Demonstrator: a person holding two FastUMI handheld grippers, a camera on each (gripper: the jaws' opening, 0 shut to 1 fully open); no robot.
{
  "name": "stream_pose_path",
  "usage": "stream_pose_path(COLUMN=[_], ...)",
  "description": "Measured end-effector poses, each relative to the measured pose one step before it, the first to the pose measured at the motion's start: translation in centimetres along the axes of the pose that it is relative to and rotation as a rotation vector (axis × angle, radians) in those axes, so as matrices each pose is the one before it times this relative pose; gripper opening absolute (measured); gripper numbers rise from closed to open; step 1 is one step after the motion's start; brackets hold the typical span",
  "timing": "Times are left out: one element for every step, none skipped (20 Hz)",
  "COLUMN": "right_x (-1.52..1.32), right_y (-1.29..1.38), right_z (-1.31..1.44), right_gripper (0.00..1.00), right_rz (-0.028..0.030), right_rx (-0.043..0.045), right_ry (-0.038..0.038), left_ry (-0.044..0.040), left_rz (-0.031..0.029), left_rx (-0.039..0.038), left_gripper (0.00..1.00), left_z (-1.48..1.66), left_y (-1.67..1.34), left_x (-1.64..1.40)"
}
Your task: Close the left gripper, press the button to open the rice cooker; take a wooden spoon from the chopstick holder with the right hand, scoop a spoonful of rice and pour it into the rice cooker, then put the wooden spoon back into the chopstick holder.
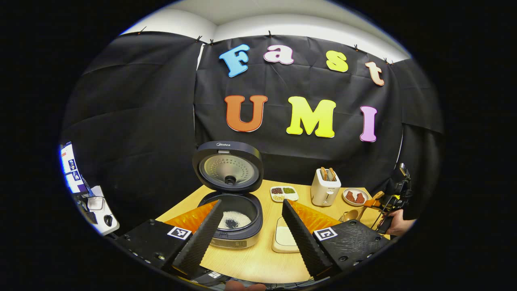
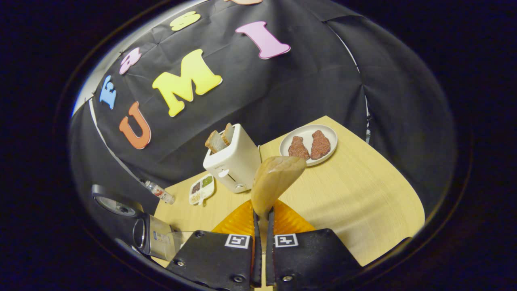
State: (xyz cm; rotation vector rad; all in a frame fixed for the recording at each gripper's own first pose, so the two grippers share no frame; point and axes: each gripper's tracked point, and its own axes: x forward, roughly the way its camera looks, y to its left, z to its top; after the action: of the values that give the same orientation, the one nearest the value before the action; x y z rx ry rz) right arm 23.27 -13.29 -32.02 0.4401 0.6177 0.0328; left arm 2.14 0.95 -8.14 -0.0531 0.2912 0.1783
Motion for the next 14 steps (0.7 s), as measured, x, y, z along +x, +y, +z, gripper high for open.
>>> stream_pose_path(right_x=[0.419,0.564,-0.005,0.239,0.276,0.22,0.04,0.076,-0.044,-0.26,-0.435,-0.422,-0.602,-0.557], right_y=[0.119,-0.016,0.131,0.058,-0.136,0.015,0.023,0.053,0.01,0.003,-0.013,0.017,-0.01,-0.249], right_z=[-0.44,-0.11,-0.423,-0.354,-0.129,-0.201,-0.168,-0.164,-0.172,0.276,0.596,0.602,0.628,0.664], right_gripper=[0.09,0.09,0.1,0.1,0.11,0.11,0.13,0.13,0.16,0.17,0.23,0.27,0.46,0.56], right_rz=[-0.00392,-0.00818,-0.0027,-0.00276,-0.00498,-0.0009,0.00231,0.00768,0.00497,0.00044,-0.0045,-0.00403,-0.00659,-0.01734], right_rx=[-0.02585,-0.02513,-0.01894,-0.015,-0.00792,-0.00261,0.00005,0.00782,0.00776,0.00227,-0.0065,-0.0146,-0.01556,-0.01782], right_ry=[-0.00082,-0.00457,-0.00205,-0.00175,0.00023,0.00145,0.00103,0.00407,0.00578,-0.00916,-0.01712,-0.01784,-0.01707,-0.01451], left_ry=[-0.00153,-0.00057,-0.00071,-0.00285,-0.00331,-0.00262,-0.00116,-0.00103,-0.00228,-0.00155,-0.00423,-0.00599,-0.00771,-0.00882], left_rz=[0.00445,0.00554,0.00666,0.00371,0.00415,0.00137,0.00109,-0.00045,0.00012,-0.00235,-0.00256,-0.00266,-0.00236,-0.00281], left_rx=[0.00211,0.00285,0.00218,0.00024,-0.00076,-0.00153,-0.00083,0.00093,0.0032,0.00151,0.00126,0.00066,0.00026,-0.00053], left_gripper=[0.95,0.95,0.95,0.95,0.95,0.95,0.95,0.95,0.95,0.95,0.95,0.95,0.95,0.95], left_z=[0.126,0.027,0.103,0.16,0.205,0.107,0.14,0.054,0.135,0.164,0.209,0.246,0.289,0.352], left_y=[0.143,0.202,0.264,0.168,0.109,0.132,0.05,0.056,0.018,-0.088,-0.028,0.021,0.049,0.117], left_x=[-0.121,-0.096,-0.144,-0.102,-0.165,-0.069,-0.026,-0.057,0.03,0.027,0.005,0.097,-0.012,0.105])
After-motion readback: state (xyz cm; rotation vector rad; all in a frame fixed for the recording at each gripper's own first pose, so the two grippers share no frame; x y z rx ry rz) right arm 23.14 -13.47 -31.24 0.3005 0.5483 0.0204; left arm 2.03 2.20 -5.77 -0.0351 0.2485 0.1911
